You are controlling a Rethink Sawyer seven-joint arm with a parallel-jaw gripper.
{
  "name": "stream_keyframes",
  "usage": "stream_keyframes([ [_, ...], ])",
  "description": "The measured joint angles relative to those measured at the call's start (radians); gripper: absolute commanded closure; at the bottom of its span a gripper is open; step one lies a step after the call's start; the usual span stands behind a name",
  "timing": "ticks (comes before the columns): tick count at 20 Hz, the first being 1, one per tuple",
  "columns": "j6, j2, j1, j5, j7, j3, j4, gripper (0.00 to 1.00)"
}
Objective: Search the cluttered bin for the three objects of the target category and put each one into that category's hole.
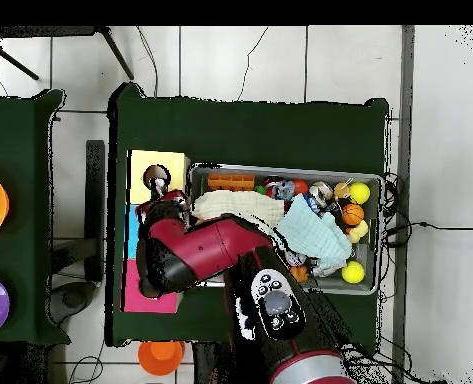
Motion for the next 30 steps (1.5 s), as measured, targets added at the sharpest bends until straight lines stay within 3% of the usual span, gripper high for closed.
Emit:
stream_keyframes([
  [7,-0.061,0.035,-0.005,0.000,0.000,0.010,0.003,1.00],
  [19,-0.163,0.015,-0.017,0.000,0.000,0.045,0.063,1.00],
  [30,-0.260,0.010,0.058,0.001,0.000,0.003,0.073,1.00],
])
